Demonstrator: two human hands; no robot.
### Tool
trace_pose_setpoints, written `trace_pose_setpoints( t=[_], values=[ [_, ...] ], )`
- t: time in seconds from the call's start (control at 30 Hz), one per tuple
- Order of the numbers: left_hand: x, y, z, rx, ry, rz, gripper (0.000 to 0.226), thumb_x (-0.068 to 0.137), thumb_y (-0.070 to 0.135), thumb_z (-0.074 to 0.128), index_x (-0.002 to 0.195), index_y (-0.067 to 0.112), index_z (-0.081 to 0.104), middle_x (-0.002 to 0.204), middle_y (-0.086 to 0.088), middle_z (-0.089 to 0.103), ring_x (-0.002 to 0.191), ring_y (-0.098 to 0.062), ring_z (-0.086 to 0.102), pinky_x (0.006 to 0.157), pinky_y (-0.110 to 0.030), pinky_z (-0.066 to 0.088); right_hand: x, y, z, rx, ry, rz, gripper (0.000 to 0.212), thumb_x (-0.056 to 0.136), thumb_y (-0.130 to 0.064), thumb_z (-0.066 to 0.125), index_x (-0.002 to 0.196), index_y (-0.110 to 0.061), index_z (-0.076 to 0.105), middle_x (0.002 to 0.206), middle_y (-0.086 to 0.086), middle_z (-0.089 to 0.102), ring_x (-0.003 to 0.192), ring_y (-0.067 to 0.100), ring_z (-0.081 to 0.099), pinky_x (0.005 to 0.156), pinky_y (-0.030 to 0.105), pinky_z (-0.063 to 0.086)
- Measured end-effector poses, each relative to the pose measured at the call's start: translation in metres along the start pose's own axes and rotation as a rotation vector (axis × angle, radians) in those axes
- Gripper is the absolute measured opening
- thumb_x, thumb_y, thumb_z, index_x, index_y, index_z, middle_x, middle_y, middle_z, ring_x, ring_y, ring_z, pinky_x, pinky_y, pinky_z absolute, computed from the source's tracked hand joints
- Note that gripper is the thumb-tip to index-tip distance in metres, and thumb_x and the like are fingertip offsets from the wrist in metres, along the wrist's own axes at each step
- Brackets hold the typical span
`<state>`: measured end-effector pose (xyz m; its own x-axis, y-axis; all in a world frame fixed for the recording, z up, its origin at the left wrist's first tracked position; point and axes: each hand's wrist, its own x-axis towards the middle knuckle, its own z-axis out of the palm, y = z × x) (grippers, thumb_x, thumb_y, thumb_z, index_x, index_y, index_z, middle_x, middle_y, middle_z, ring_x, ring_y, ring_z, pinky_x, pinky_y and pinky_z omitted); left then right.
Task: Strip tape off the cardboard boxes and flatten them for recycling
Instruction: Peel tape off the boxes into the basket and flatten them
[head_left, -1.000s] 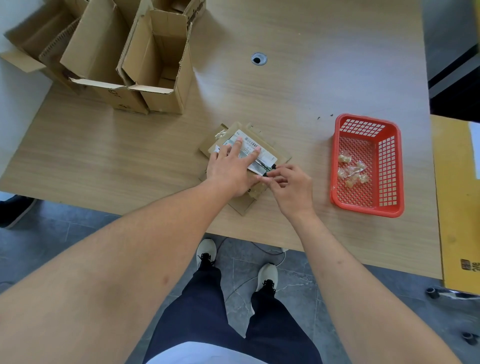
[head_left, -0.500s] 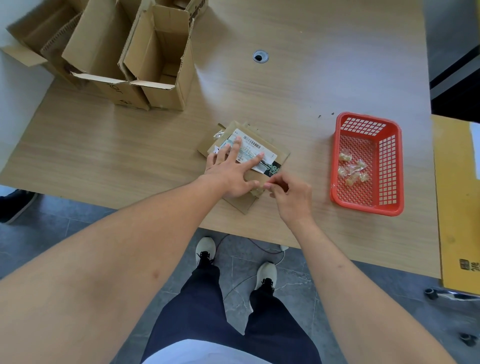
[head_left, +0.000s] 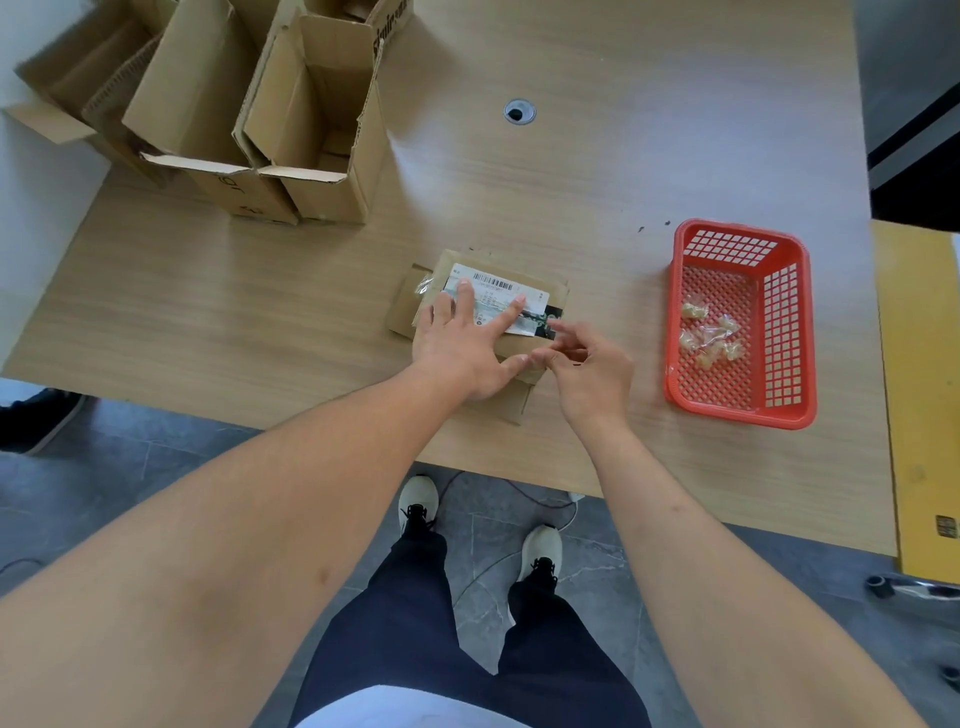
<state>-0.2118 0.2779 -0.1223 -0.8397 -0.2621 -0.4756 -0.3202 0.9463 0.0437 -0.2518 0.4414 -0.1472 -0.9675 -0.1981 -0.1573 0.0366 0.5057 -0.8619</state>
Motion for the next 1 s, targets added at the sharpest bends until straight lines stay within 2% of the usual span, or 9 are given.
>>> trace_pose_setpoints(
  t=[0.07,0.17,0.27,0.37,0.53,0.67,0.77,0.9,1.0],
  values=[
    [0.001,0.000,-0.003,0.020,-0.007,0.002,0.076,0.089,0.085,0.024,0.152,0.060,-0.012,0.167,-0.017,-0.010,0.150,-0.041,0.003,0.123,-0.050,0.007,0.001,0.001,0.002,-0.011,0.047,-0.005,0.029,0.080,-0.013,0.085,0.099,-0.030,0.071,0.076,-0.011,0.073,0.075,0.001,0.069,0.078,0.026,0.058],
    [0.002,0.004,-0.007,0.038,-0.018,-0.011,0.078,0.090,0.085,0.024,0.153,0.057,-0.012,0.166,-0.017,-0.008,0.150,-0.041,0.004,0.123,-0.049,0.009,-0.001,0.005,0.004,-0.024,0.092,-0.065,0.015,0.084,-0.012,0.080,0.084,-0.022,0.069,0.072,-0.013,0.070,0.071,0.009,0.070,0.071,0.042,0.059],
    [0.006,0.010,-0.009,0.043,-0.024,-0.032,0.079,0.091,0.084,0.025,0.154,0.055,-0.013,0.166,-0.019,-0.007,0.151,-0.041,0.003,0.123,-0.049,0.011,-0.002,0.010,0.003,0.019,0.128,-0.048,0.018,0.087,-0.011,0.076,0.080,-0.026,0.069,0.070,-0.012,0.070,0.068,0.014,0.070,0.070,0.044,0.059],
    [0.009,0.017,-0.011,0.040,-0.022,-0.058,0.080,0.091,0.083,0.028,0.155,0.053,-0.011,0.166,-0.020,-0.006,0.152,-0.041,0.001,0.122,-0.050,0.013,-0.002,0.013,-0.001,0.151,0.161,0.074,0.024,0.090,-0.007,0.075,0.079,-0.028,0.068,0.071,-0.005,0.071,0.066,0.016,0.072,0.073,0.044,0.062],
    [0.013,0.022,-0.012,0.038,-0.014,-0.081,0.080,0.091,0.083,0.029,0.156,0.053,-0.007,0.165,-0.021,-0.003,0.151,-0.040,0.005,0.120,-0.050,0.017,0.004,0.015,-0.005,0.311,0.195,0.313,0.019,0.092,-0.006,0.074,0.080,-0.020,0.073,0.072,0.004,0.074,0.064,0.019,0.074,0.073,0.044,0.065],
    [0.015,0.022,-0.011,0.043,-0.011,-0.081,0.080,0.090,0.084,0.029,0.156,0.054,-0.006,0.164,-0.021,0.000,0.149,-0.041,0.009,0.120,-0.050,0.019,0.003,0.016,-0.002,0.263,0.122,0.240,0.010,0.088,-0.019,0.081,0.086,-0.029,0.078,0.086,-0.002,0.077,0.072,0.009,0.075,0.074,0.029,0.063],
    [0.015,0.022,-0.011,0.037,-0.010,-0.080,0.081,0.089,0.085,0.029,0.155,0.055,-0.006,0.163,-0.021,0.000,0.149,-0.041,0.009,0.120,-0.049,0.019,0.002,0.018,-0.001,0.157,0.090,0.195,0.025,0.076,-0.022,0.092,0.094,-0.030,0.076,0.101,-0.008,0.069,0.074,-0.002,0.069,0.069,0.011,0.053],
    [0.016,0.021,-0.010,0.031,-0.003,-0.076,0.080,0.089,0.085,0.029,0.155,0.054,-0.005,0.163,-0.021,0.000,0.149,-0.041,0.010,0.120,-0.050,0.019,0.006,0.017,0.001,0.120,0.108,0.180,0.026,0.076,-0.007,0.088,0.088,-0.027,0.077,0.090,0.000,0.076,0.077,0.011,0.073,0.078,0.031,0.062],
    [0.015,0.021,-0.009,0.030,-0.015,-0.075,0.080,0.090,0.084,0.029,0.155,0.054,-0.006,0.164,-0.021,-0.002,0.150,-0.042,0.008,0.121,-0.051,0.017,0.005,0.016,0.005,0.076,0.094,0.197,0.027,0.078,-0.008,0.087,0.083,-0.031,0.073,0.087,0.001,0.075,0.075,0.015,0.073,0.078,0.038,0.062]
  ],
)
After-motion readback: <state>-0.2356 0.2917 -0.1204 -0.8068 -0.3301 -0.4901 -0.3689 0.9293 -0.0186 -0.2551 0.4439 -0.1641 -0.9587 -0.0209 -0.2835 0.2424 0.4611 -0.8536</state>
